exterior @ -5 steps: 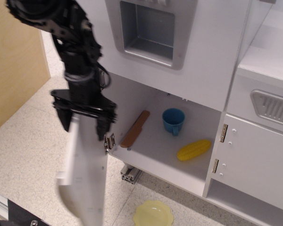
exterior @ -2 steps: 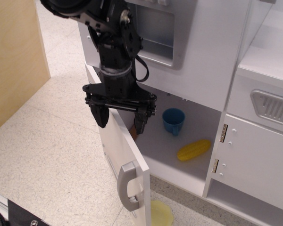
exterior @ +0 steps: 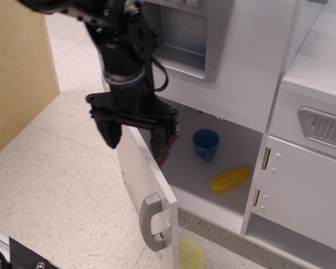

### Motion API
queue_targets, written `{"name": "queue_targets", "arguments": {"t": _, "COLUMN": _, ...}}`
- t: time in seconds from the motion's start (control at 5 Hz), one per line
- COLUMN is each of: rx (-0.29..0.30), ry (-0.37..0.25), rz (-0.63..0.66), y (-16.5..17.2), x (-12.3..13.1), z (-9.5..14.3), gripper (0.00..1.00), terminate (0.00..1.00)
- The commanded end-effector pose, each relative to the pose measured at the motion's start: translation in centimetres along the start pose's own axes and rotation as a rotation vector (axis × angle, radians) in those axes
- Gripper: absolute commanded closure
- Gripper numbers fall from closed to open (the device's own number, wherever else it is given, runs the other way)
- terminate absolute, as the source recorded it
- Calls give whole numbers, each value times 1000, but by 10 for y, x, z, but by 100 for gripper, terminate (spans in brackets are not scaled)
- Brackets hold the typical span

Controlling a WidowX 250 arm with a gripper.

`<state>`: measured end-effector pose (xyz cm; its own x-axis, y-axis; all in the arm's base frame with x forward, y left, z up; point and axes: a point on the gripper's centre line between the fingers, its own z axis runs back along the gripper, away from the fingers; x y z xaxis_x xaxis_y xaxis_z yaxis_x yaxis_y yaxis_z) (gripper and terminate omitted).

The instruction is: Close low fridge

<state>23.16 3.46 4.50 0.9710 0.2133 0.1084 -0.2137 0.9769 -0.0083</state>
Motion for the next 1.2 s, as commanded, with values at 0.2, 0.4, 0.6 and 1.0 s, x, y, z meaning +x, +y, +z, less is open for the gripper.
{"name": "queue_targets", "arguments": {"t": 0.2, "rx": 107, "ry": -65, "rz": -52, "y": 51, "x": -12, "z": -48, "gripper": 0, "terminate": 0}}
{"name": "queue_targets", "arguments": {"t": 0.4, "rx": 94, "ry": -63, "rz": -32, "y": 45, "x": -6, "z": -67, "gripper": 0, "terminate": 0}}
{"name": "queue_targets", "arguments": {"t": 0.6, "rx": 57, "ry": -83, "rz": 34, "y": 40, "x": 4, "z": -80, "gripper": 0, "terminate": 0}}
{"name": "queue_targets", "arguments": {"t": 1.0, "rx": 41, "ry": -28, "rz": 65, "y": 15, "x": 17, "z": -101, "gripper": 0, "terminate": 0}}
